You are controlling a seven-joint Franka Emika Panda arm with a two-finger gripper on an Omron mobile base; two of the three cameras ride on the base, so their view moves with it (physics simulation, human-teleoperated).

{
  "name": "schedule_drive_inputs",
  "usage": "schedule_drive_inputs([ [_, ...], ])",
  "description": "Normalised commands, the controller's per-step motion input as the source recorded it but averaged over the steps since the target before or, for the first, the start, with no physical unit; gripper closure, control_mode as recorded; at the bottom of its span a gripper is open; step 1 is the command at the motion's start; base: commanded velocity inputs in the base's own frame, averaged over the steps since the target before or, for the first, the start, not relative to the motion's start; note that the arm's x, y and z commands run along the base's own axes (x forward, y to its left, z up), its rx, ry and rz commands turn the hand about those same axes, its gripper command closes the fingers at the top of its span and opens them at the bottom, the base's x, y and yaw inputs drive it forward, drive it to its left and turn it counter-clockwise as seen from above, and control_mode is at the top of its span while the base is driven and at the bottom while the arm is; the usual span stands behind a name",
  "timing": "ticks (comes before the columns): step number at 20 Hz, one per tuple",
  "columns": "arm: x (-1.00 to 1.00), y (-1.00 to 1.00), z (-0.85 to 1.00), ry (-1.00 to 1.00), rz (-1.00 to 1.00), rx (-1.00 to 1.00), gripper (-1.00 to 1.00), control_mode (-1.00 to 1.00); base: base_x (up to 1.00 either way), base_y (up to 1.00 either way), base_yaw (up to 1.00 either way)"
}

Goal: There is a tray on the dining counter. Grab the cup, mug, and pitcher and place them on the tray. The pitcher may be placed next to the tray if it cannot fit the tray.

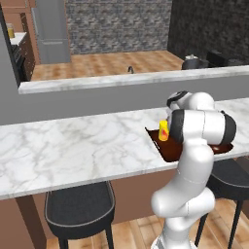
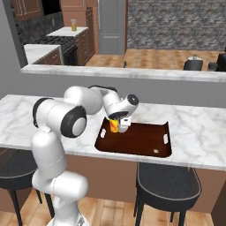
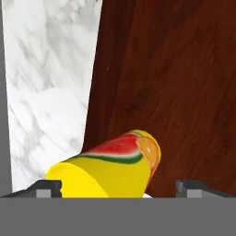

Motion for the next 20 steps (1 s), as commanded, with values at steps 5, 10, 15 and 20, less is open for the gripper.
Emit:
schedule_drive_inputs([
  [5, -0.2, -0.23, 0.4, 0.0, 0.1, -0.05, -1.0, -1.0, 0.0, 0.0, 0.0],
  [10, -0.03, -0.16, 0.61, -0.01, 0.08, -0.05, -1.0, -1.0, 0.0, 0.0, 0.0],
  [15, -0.34, 0.07, 0.66, -0.1, 0.13, -0.14, -1.0, -1.0, 0.0, 0.0, 0.0],
  [20, -0.94, 0.58, 0.63, -0.15, 0.33, -0.2, -1.0, -1.0, 0.0, 0.0, 0.0],
])
